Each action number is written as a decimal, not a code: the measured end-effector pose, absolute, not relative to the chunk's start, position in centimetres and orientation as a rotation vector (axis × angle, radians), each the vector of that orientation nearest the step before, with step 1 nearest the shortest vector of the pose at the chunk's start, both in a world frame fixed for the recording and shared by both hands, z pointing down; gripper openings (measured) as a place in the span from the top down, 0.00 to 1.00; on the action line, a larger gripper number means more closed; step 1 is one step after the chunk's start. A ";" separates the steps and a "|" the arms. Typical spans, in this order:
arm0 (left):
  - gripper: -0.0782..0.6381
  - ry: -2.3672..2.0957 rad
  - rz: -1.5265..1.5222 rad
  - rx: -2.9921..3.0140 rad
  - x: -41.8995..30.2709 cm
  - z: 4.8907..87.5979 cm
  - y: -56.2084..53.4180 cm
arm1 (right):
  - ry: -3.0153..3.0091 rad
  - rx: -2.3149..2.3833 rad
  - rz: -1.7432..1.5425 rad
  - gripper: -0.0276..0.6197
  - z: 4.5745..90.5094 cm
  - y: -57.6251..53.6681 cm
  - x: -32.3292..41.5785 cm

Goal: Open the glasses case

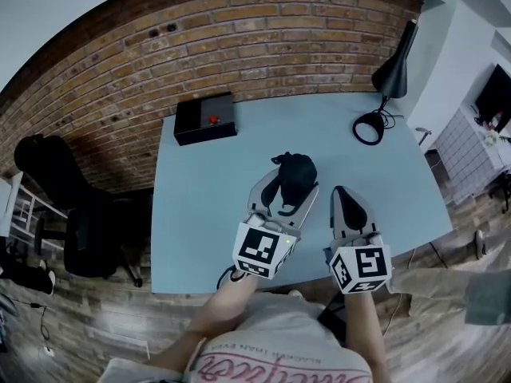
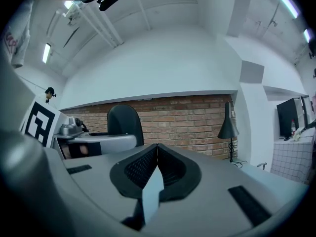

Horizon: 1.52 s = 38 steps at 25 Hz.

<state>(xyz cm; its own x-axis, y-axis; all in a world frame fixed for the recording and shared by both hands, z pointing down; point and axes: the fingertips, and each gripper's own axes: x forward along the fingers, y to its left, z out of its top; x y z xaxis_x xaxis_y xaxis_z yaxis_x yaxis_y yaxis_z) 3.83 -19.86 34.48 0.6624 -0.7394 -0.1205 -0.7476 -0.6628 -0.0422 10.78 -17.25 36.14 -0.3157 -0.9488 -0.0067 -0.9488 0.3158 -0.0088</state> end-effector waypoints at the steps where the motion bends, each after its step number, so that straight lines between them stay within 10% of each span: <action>1: 0.52 1.240 0.168 -2.810 3.7 34.4 -20.0 | 2.537 -1.820 -0.015 0.93 36.2 -17.3 10.7; 38: 0.52 1.077 0.545 -3.387 2.3 28.1 -24.0 | 2.865 -1.419 -0.214 0.81 38.0 -17.9 1.5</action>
